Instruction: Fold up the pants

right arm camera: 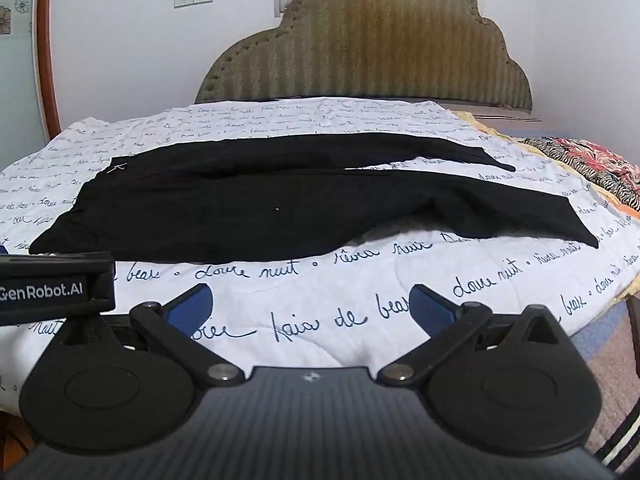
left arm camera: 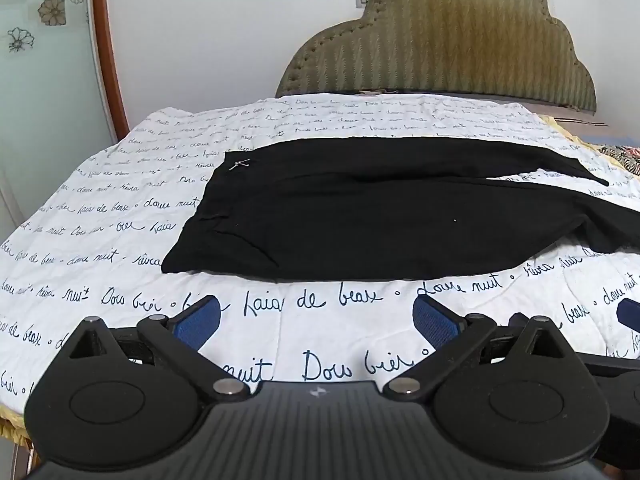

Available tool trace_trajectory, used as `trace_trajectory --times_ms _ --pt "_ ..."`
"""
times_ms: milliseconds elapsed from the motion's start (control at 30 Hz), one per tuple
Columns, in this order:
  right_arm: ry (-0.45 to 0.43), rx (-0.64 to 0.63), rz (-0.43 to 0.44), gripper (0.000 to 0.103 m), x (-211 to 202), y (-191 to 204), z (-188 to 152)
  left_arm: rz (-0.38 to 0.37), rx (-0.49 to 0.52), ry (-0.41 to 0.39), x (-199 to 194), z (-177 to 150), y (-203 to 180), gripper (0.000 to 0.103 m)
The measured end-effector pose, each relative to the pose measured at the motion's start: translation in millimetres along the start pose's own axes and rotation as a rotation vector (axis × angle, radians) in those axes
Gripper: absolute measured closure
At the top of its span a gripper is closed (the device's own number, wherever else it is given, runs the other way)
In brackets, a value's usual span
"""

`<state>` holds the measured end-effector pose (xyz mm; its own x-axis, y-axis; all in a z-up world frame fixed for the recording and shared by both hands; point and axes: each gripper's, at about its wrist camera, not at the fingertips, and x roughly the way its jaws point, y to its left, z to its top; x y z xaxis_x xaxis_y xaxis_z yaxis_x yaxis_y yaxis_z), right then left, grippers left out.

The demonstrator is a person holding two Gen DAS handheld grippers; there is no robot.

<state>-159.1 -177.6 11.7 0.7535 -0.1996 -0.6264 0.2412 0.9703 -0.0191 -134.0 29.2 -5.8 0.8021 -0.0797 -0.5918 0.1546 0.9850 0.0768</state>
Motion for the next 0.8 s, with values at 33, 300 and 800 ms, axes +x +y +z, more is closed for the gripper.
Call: trace_trajectory --times_ms 33,300,800 --pt "-0.002 -0.003 0.002 0.0 -1 0 0 0.001 0.0 0.001 0 -1 1 0.0" --pt "-0.004 -0.008 0.019 0.0 0 1 -2 0.014 0.011 -0.005 -2 -4 2 0.0" --pt "0.013 -0.011 0.025 0.0 4 -3 -9 0.021 0.017 0.009 2 -9 4 0.0"
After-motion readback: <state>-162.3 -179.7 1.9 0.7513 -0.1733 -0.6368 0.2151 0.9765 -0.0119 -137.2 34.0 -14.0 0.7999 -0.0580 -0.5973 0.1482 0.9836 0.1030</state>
